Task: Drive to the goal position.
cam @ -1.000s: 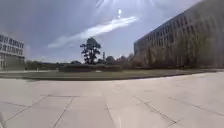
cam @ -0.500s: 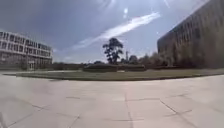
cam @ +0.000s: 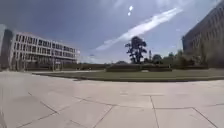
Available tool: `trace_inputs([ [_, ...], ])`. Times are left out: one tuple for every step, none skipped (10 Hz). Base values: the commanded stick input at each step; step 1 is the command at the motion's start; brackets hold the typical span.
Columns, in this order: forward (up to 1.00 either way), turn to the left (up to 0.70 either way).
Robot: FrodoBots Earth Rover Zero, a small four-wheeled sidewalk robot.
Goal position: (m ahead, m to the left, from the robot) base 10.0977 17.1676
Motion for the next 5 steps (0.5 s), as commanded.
trace_inputs([
  [0.7,0.35],
  [0.7,0.35],
  [0.7,0.35],
  [0.7,0.35],
  [0.7,0.35],
])
